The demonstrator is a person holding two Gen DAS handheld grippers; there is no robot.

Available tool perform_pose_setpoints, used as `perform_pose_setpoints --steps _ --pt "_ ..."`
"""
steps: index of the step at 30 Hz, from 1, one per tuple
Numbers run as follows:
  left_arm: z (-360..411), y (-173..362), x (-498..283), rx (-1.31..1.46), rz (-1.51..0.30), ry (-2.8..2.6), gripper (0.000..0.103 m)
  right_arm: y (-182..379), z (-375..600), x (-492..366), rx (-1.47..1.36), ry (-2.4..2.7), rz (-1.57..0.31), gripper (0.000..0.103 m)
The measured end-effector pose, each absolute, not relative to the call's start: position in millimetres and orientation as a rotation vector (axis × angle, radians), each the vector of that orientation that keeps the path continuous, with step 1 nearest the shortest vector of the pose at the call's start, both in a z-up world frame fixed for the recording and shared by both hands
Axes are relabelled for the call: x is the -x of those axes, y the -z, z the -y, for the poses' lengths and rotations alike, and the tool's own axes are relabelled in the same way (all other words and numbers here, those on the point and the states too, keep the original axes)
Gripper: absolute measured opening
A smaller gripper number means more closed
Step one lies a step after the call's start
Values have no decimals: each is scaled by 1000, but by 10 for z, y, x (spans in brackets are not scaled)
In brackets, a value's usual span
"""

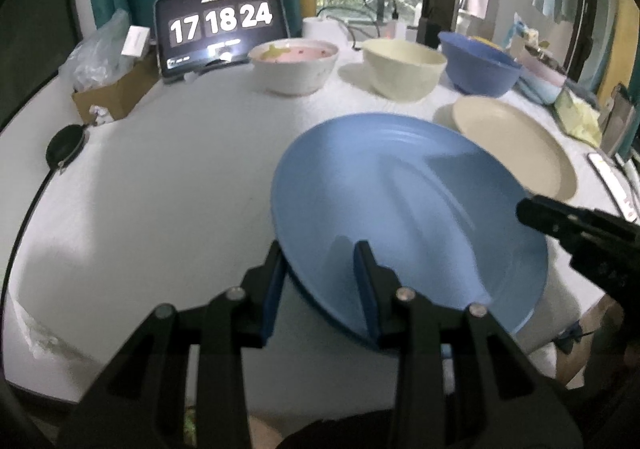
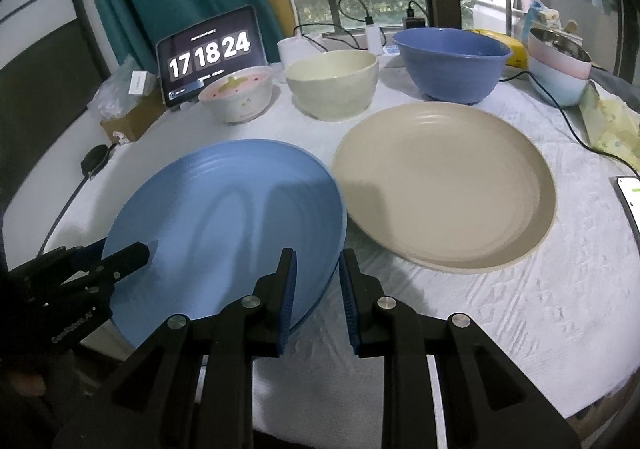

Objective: Organize plates and bowls

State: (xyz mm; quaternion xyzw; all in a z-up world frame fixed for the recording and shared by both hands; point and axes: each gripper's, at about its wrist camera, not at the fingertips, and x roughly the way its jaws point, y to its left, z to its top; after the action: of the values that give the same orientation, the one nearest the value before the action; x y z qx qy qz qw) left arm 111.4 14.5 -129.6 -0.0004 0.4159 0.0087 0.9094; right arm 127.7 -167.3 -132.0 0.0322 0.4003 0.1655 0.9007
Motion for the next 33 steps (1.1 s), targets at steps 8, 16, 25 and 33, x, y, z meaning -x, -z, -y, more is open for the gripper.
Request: perform_pose_setpoints --steps 8,16,25,33 --pt "-119 1368 -1093 -31 -875 -9 46 1338 1639 -1264 -56 -337 -837 24" --pt "-145 1309 -1100 -28 -852 -26 47 1308 1640 -1254 -38 -326 -823 24" --pt "-116 1133 -1126 -30 -794 -27 47 1228 1702 -1257 -47 -318 -800 24" --pt "-5 1031 -1159 -45 -774 -9 47 1178 1792 -1284 -68 -309 -786 24"
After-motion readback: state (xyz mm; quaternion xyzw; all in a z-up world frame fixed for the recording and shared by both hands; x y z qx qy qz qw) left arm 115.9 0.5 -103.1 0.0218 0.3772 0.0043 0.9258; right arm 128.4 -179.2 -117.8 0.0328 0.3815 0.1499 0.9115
